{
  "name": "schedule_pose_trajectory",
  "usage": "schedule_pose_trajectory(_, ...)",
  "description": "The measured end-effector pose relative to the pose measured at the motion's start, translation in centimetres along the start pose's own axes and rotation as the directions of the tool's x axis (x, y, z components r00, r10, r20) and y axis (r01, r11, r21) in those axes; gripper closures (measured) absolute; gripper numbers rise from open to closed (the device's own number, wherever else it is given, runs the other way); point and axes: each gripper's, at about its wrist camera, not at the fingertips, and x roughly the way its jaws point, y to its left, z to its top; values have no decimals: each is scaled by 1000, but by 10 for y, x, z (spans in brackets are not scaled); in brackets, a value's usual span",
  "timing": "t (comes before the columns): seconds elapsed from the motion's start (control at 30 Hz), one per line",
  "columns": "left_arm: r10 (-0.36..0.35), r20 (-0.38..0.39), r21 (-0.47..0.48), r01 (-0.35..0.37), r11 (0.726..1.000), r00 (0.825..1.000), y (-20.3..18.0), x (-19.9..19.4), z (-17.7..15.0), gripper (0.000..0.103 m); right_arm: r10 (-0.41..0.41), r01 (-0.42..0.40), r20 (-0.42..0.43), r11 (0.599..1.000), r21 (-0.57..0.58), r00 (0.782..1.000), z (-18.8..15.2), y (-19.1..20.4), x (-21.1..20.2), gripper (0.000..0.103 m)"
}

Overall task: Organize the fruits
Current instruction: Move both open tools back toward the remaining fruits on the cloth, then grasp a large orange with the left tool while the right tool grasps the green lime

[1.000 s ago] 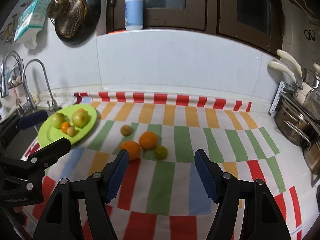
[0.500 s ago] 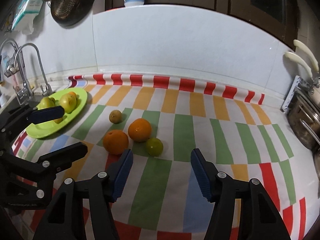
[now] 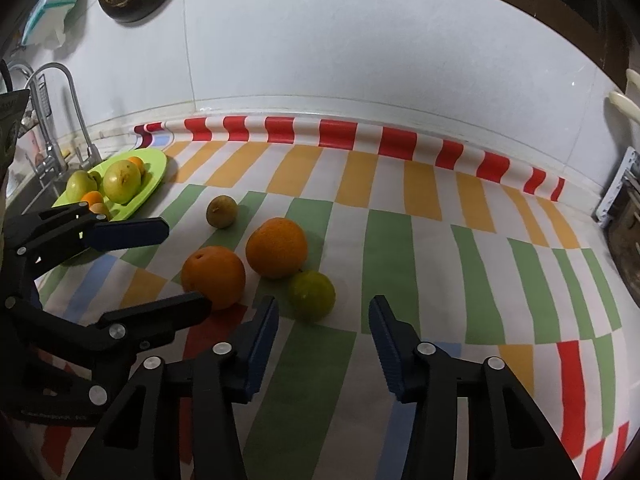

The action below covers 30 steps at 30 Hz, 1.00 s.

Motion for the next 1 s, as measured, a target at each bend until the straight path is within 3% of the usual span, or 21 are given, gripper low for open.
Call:
schedule_pose_trajectory(0.2, -31, -32, -46, 29, 999, 999, 8, 14, 2, 44, 23, -23, -16, 1000, 11, 1000, 3, -2, 12, 61)
schedule_pose_trajectory(0.47, -97, -56, -84, 92, 992, 994, 9, 22, 4, 61, 47, -45, -36, 998, 34, 998, 5, -5, 20, 68)
schedule_pose_trajectory(0.6, -90, -60, -86, 85, 993, 994, 7, 22, 4, 61, 50, -48, -48, 998, 46, 998, 4, -6, 21, 74)
schedule_pose_trajectory(1.0, -28, -33, -88, 25, 996, 999, 10, 0, 1, 61, 48, -46, -22, 996, 73, 999, 2, 0, -1, 74)
